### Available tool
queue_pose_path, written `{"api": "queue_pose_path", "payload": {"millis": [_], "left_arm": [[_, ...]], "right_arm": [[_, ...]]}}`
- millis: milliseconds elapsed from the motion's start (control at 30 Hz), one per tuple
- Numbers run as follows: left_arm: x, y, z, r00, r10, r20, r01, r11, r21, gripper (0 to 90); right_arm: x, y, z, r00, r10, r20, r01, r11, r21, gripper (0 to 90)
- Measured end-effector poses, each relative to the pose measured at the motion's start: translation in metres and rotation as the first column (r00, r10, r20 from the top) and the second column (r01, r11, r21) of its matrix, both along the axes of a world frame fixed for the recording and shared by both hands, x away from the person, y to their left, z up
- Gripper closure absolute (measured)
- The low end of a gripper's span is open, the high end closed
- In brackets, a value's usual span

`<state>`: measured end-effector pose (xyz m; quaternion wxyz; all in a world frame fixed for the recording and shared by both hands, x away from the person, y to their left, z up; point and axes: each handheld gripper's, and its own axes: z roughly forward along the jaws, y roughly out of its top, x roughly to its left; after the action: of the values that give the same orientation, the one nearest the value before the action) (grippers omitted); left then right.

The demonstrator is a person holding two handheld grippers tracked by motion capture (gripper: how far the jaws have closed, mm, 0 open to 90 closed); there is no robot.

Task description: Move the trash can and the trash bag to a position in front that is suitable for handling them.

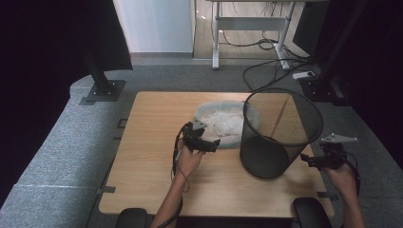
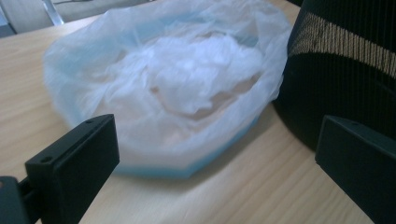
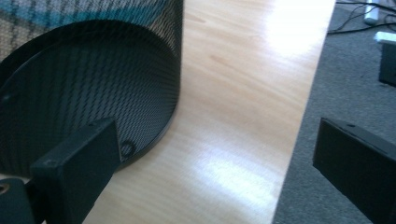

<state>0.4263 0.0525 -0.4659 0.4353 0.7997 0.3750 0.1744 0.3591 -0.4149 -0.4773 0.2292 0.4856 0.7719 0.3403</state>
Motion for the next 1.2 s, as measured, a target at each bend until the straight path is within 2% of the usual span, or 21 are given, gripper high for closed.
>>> {"api": "queue_pose_path", "payload": {"millis": [200, 333, 400, 467, 500, 667, 800, 933, 1067, 1200], "left_arm": [[0.015, -0.042, 0.007, 0.9996, -0.006, 0.028, 0.006, 0.9999, 0.012, 0.0], [0.02, -0.054, 0.007, 0.9996, -0.005, 0.029, 0.004, 0.9998, 0.018, 0.0], [0.022, -0.06, 0.006, 0.9997, -0.013, 0.022, 0.013, 0.9999, 0.003, 0.0], [0.022, -0.067, 0.005, 0.9987, -0.046, 0.019, 0.047, 0.9987, -0.02, 0.0], [0.022, -0.069, 0.004, 0.9988, -0.04, 0.03, 0.04, 0.9992, -0.006, 0.0], [0.02, -0.067, 0.001, 0.9984, -0.049, 0.029, 0.05, 0.9983, -0.029, 0.0], [0.014, -0.066, 0.003, 0.9967, -0.066, 0.047, 0.066, 0.9977, -0.012, 0.0], [0.01, -0.064, 0.005, 0.9958, -0.059, 0.07, 0.059, 0.9982, 0.005, 0.0], [0.009, -0.06, 0.007, 0.995, -0.069, 0.072, 0.07, 0.9975, -0.014, 0.0], [0.016, -0.061, 0.011, 0.9969, -0.023, 0.075, 0.024, 0.9996, -0.012, 0.0]], "right_arm": [[0.011, 0.0, 0.008, 0.9999, -0.009, 0.012, 0.009, 0.9999, -0.007, 1.5], [0.016, 0.0, 0.01, 0.9999, -0.004, 0.015, 0.004, 1.0, -0.006, 1.9], [0.018, 0.0, 0.011, 0.9998, -0.004, 0.02, 0.004, 0.9999, -0.009, 2.0], [0.02, 0.0, 0.012, 0.9998, 0.0, 0.019, 0.0, 0.9999, -0.013, 2.0], [0.02, -0.001, 0.013, 0.9997, 0.003, 0.023, -0.003, 0.9999, -0.01, 2.3], [0.015, -0.002, 0.013, 0.9993, 0.019, 0.033, -0.019, 0.9998, 0.009, 2.8], [0.011, -0.001, 0.014, 0.9987, 0.016, 0.048, -0.016, 0.9998, 0.008, 4.1], [0.006, 0.003, 0.015, 0.998, 0.019, 0.06, -0.019, 0.9998, -0.006, 5.8], [0.005, 0.005, 0.015, 0.9972, 0.044, 0.061, -0.044, 0.999, 0.0, 4.6], [0.013, 0.002, 0.014, 0.9986, 0.025, 0.047, -0.025, 0.9996, 0.009, 2.9]]}}
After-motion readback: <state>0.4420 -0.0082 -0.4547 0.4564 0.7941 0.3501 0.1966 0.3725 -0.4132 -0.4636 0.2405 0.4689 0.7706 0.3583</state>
